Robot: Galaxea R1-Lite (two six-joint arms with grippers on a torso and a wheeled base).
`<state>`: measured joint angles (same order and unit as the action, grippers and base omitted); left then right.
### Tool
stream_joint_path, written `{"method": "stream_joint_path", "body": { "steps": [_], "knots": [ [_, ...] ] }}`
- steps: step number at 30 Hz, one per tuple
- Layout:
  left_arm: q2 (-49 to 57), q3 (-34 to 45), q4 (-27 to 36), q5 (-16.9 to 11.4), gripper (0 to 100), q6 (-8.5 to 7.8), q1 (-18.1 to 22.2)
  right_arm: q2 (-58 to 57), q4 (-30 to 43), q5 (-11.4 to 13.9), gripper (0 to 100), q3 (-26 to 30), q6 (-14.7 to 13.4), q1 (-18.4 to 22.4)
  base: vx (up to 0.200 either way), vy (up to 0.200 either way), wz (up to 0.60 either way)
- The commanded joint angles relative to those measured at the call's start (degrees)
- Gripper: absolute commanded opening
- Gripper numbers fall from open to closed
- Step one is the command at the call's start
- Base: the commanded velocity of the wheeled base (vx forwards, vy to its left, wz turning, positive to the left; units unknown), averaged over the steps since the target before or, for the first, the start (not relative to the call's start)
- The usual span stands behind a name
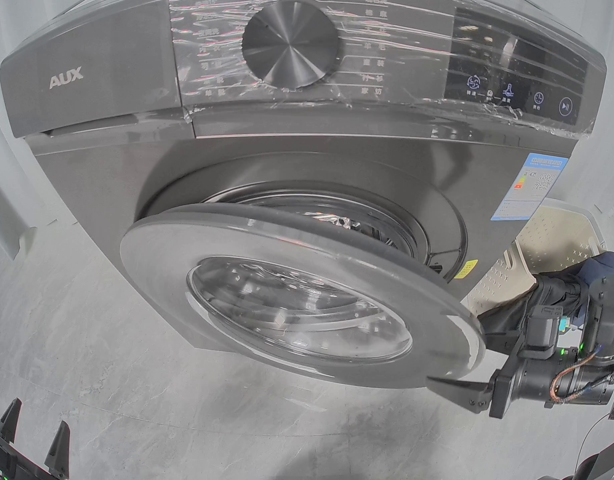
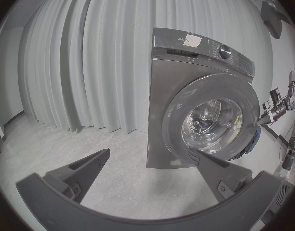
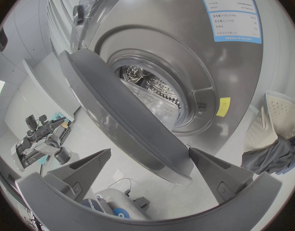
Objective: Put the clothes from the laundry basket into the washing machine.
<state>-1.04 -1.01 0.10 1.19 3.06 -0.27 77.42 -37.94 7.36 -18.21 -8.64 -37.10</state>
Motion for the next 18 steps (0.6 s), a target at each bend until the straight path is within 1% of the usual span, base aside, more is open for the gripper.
{"method": "stream_joint_path", "body": {
  "steps": [1, 4, 9, 16, 18],
  "knots": [
    [0.95, 1.01, -0.01, 0.04, 100, 0.02, 0.00, -1.22, 0.32, 0.46, 100, 2.04, -0.06, -1.49, 0.000, 0.000, 0.00],
    [0.95, 1.01, -0.01, 0.04, 100, 0.02, 0.00, -2.45, 0.41, 0.37, 100, 2.92, -0.06, -1.49, 0.000, 0.000, 0.00],
    [0.95, 1.01, -0.01, -0.05, 100, -0.07, 0.00, -1.75, 0.23, 0.11, 100, 1.34, 0.03, -0.70, 0.000, 0.000, 0.00],
    [0.95, 1.01, -0.01, -0.05, 100, -0.07, 0.00, 1.68, 0.14, 0.11, 100, -0.42, 0.03, -1.66, -0.200, 0.000, 0.00],
    [0.95, 1.01, -0.01, -0.05, 100, -0.07, 0.00, 2.21, 0.14, 0.20, 100, -0.42, -0.06, -2.10, 0.000, 0.000, 0.00]
  ]
}}
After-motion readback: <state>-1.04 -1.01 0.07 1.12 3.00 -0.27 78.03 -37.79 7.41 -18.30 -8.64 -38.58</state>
